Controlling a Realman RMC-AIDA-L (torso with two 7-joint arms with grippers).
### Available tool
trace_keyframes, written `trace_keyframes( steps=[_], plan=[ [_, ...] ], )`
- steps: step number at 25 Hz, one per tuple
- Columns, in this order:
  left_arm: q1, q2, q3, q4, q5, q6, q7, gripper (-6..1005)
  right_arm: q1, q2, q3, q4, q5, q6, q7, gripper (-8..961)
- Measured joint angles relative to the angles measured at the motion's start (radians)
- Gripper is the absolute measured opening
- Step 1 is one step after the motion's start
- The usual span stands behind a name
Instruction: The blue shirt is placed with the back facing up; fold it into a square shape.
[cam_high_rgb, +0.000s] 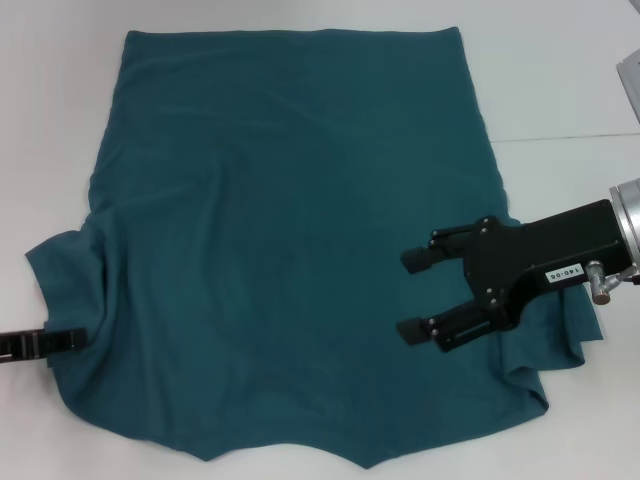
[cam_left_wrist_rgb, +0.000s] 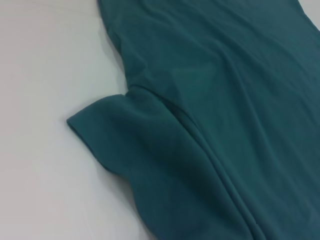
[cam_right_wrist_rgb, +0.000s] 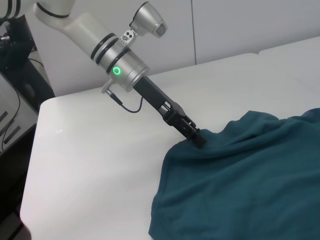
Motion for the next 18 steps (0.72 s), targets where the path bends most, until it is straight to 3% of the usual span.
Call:
trace_keyframes(
  steps=[18],
  plan=[
    [-0.013, -0.004, -0.006, -0.012, -0.003, -0.016, -0.019, 3, -0.008, 0.005, 0.001, 0.004, 0.007, 0.028, -0.009, 944]
  ],
)
